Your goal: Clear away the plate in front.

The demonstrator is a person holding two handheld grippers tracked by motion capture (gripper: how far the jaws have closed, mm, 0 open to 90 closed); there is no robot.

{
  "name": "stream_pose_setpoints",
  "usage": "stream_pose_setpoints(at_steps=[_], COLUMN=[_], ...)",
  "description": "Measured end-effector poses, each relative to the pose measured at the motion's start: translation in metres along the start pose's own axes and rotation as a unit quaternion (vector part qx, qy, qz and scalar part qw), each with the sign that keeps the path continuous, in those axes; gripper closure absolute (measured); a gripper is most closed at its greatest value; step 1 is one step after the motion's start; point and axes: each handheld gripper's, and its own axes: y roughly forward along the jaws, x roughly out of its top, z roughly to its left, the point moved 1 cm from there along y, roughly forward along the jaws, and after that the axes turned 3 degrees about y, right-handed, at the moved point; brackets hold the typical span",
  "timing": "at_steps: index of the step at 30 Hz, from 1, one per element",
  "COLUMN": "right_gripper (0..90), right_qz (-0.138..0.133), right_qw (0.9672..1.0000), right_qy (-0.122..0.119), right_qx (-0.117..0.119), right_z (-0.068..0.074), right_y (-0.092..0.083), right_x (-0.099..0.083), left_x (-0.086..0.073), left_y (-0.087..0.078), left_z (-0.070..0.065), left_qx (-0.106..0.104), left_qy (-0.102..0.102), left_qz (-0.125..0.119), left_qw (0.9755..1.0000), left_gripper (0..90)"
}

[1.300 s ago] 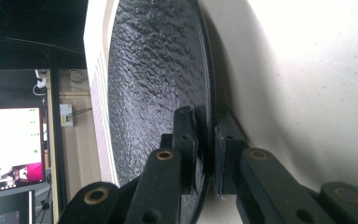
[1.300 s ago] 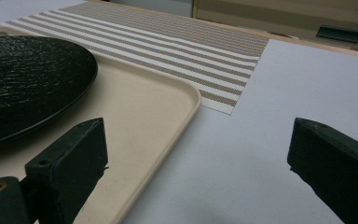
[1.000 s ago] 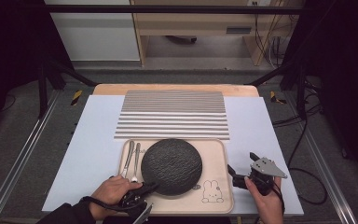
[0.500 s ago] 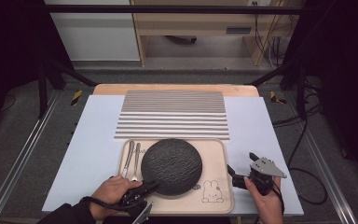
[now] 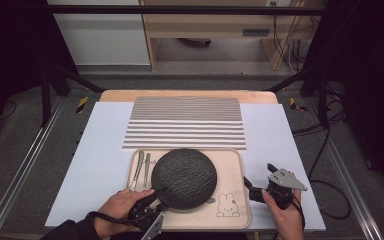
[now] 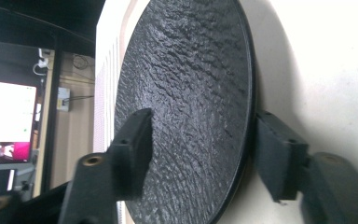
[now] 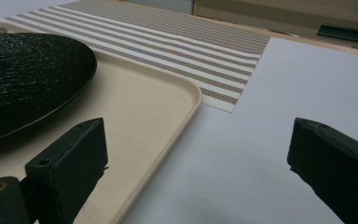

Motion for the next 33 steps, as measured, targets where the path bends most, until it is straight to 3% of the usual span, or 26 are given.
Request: stream_pose_setpoints(at_steps=[2,5,10,21,26,33], right_gripper=[5.2,5.3,5.3,5.2,5.3,5.2], right_qz=[0.0,-0.002,-0.002,-0.002,-0.002,-0.002], right_qw=[1.0,1.0,1.0,1.0,1.0,1.0], right_qy=[0.0,0.001,0.002,0.002,0.002,0.003], right_qx=[-0.001,0.0,-0.001,0.0,0.0,0.0], right_z=[0.0,0.0,0.0,0.0,0.0,0.0], right_y=[0.0,0.0,0.0,0.0,0.0,0.0], right_x=[0.0,0.0,0.0,0.0,0.0,0.0], left_x=[0.002,0.005,0.009,0.022,0.028,0.032], left_y=[-0.001,-0.002,-0.004,-0.009,-0.009,-0.006], left_z=[0.0,0.002,0.007,0.014,0.018,0.023], left_qx=[-0.007,-0.011,-0.009,-0.008,-0.002,0.005], left_qy=[0.002,-0.012,-0.039,-0.065,-0.092,-0.112], left_qz=[0.005,0.002,-0.01,-0.03,-0.041,-0.046], left_qw=[1.0,0.9999,0.9992,0.9974,0.9949,0.9926], left_gripper=[36.7,33.2,30.4,27.7,26.0,24.4])
